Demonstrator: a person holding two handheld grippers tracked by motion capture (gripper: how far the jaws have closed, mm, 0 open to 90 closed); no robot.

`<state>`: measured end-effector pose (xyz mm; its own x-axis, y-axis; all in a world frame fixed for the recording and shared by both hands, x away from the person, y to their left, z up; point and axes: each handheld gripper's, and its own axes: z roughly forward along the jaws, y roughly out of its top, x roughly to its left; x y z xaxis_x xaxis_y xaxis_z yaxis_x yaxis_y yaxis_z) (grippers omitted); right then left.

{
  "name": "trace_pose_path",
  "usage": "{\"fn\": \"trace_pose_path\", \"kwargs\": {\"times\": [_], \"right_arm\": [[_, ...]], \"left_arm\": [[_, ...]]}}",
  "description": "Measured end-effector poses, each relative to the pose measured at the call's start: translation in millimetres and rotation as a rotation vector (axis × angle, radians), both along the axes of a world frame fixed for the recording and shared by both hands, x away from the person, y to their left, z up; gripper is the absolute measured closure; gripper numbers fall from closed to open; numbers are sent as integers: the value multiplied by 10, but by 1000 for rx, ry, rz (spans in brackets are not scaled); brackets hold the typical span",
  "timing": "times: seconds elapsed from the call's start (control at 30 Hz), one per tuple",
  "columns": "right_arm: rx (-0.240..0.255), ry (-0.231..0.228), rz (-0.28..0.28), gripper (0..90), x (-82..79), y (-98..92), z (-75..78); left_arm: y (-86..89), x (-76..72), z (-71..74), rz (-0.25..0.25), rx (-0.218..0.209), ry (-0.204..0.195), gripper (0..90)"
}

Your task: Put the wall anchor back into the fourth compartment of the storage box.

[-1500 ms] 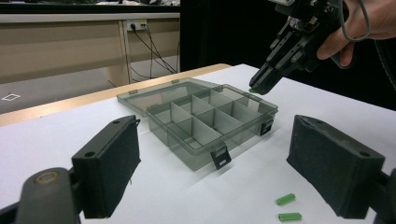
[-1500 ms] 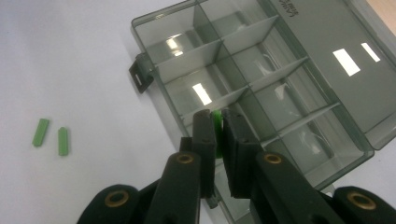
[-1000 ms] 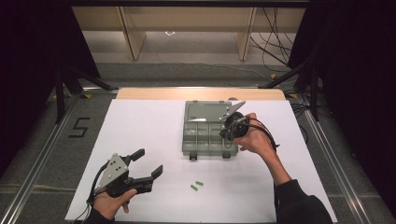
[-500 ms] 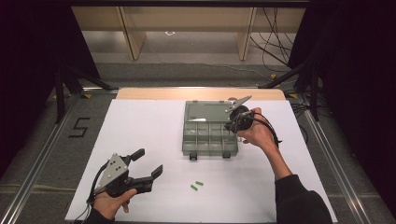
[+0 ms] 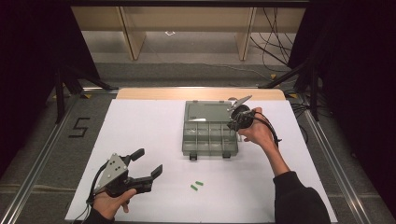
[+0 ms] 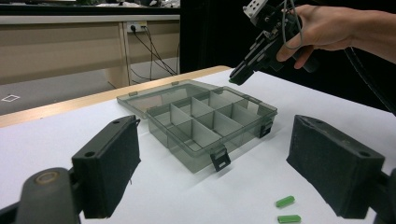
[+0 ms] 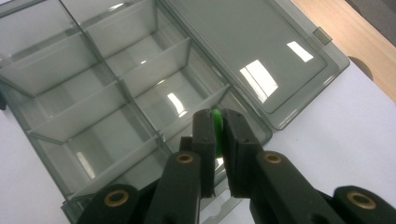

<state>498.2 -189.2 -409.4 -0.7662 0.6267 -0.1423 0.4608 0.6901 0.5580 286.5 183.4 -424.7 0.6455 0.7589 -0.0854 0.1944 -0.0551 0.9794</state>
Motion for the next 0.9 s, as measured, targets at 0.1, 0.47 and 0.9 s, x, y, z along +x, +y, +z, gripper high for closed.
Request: {"fn": "trace_pose_path", "kwargs": {"times": [0.1, 0.47, 0.9], "right_arm": [[6, 0, -10, 843, 20, 6, -31], [-12, 7, -26, 714, 54, 14, -95], [75, -64, -41, 317, -124, 157, 137]], "left_arm": [[2, 1, 1, 0, -1, 0, 159], [-1, -6, 6, 0, 0, -1, 159], [1, -7, 6, 0, 0, 0, 159]]}}
